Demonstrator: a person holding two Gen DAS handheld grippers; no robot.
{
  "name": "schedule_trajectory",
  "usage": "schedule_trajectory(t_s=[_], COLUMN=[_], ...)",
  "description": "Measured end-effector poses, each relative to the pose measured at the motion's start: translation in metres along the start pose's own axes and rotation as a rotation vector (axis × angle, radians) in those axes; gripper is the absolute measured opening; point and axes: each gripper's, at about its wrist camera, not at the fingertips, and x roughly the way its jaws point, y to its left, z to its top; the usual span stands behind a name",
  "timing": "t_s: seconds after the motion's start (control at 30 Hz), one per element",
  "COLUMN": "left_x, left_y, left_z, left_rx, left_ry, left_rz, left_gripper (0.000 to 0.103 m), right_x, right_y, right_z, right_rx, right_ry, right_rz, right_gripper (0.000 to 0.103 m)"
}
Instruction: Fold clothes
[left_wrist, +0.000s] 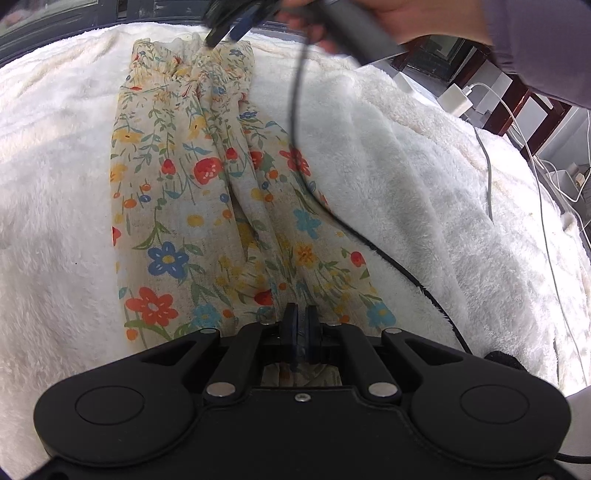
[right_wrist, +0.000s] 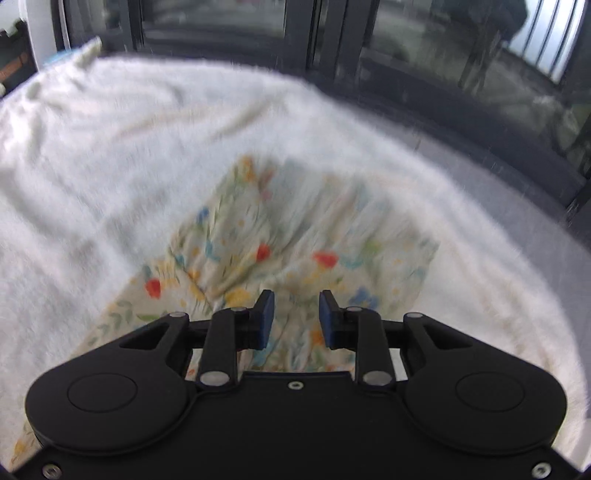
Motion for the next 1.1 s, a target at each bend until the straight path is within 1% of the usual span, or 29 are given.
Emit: schedule_trajectory(t_s=[0.03,0.07,0.1,0.13,0.2,0.3,0.33,0.37,0.4,0.43,0.47,0.53,0.57,0.7,0.8,0.83,0.87,0.97,1.03,1.07,1.1], left_x=[0.0,0.0,0.0,0.0,0.0,0.0,0.001,0.001,0.001,0.001,0.001,0.001,0.001,0.001,0.001,0.001,0.001,0.001,0.001,0.001,0.001], left_y=[0.0,-0.001,-0.001,-0.001,-0.001,0.0,0.001,0.0,-0.001,-0.002,-0.003,-0.004,-0.004,-0.005,-0.005,-0.005,-0.005,-0.005,-0.005,-0.004,-0.004], left_z=[0.0,0.0,0.0,-0.001,-0.001,0.0,0.0,0.0,0.0,0.0,0.0,0.001,0.001,0.001,0.001,0.001,0.001,0.001,0.002,0.002,0.002], left_rx=[0.001,0.003,0.004,0.005,0.004,0.003,0.002,0.004,0.008,0.013,0.017,0.023,0.026,0.035,0.043,0.045,0.048,0.053,0.052,0.051,0.05], left_ry=[-0.001,-0.002,-0.002,-0.003,-0.003,0.0,0.001,0.002,0.002,0.002,0.002,0.002,0.002,0.003,0.004,0.004,0.004,0.006,0.008,0.01,0.011], left_rz=[0.0,0.0,0.001,0.001,-0.002,-0.004,-0.004,-0.003,0.003,0.008,0.013,0.017,0.017,0.019,0.021,0.021,0.022,0.02,0.017,0.014,0.011], left_gripper=[0.004,0.004,0.004,0.004,0.004,0.004,0.004,0.004,0.004,0.004,0.004,0.004,0.004,0.004,0.004,0.004,0.004,0.004,0.004,0.004,0.004], right_x=[-0.019,-0.037,-0.056,-0.069,-0.082,-0.087,-0.081,-0.075,-0.069,-0.066,-0.065,-0.068,-0.07,-0.08,-0.081,-0.08,-0.08,-0.069,-0.049,-0.035,-0.021], right_y=[-0.008,-0.015,-0.022,-0.025,-0.025,-0.012,-0.007,-0.003,0.001,0.003,0.003,-0.002,-0.005,-0.015,-0.006,-0.007,-0.011,-0.038,-0.055,-0.064,-0.071], right_z=[-0.003,-0.009,-0.021,-0.036,-0.07,-0.125,-0.136,-0.148,-0.158,-0.162,-0.164,-0.166,-0.168,-0.176,-0.172,-0.165,-0.157,-0.123,-0.095,-0.075,-0.058], right_rx=[-0.002,0.007,0.025,0.039,0.06,0.093,0.117,0.141,0.164,0.186,0.213,0.243,0.255,0.291,0.241,0.226,0.225,0.279,0.311,0.337,0.363], right_ry=[-0.009,-0.009,0.01,0.063,0.202,0.285,0.307,0.328,0.345,0.341,0.321,0.307,0.299,0.293,0.343,0.332,0.303,0.2,0.163,0.142,0.132], right_rz=[0.012,0.045,0.108,0.186,0.32,0.417,0.438,0.459,0.477,0.482,0.487,0.509,0.518,0.518,0.534,0.529,0.514,0.405,0.288,0.23,0.203], right_gripper=[0.051,0.065,0.068,0.068,0.068,0.066,0.058,0.045,0.039,0.036,0.026,0.001,0.001,0.001,0.003,0.007,0.014,0.023,0.025,0.025,0.026])
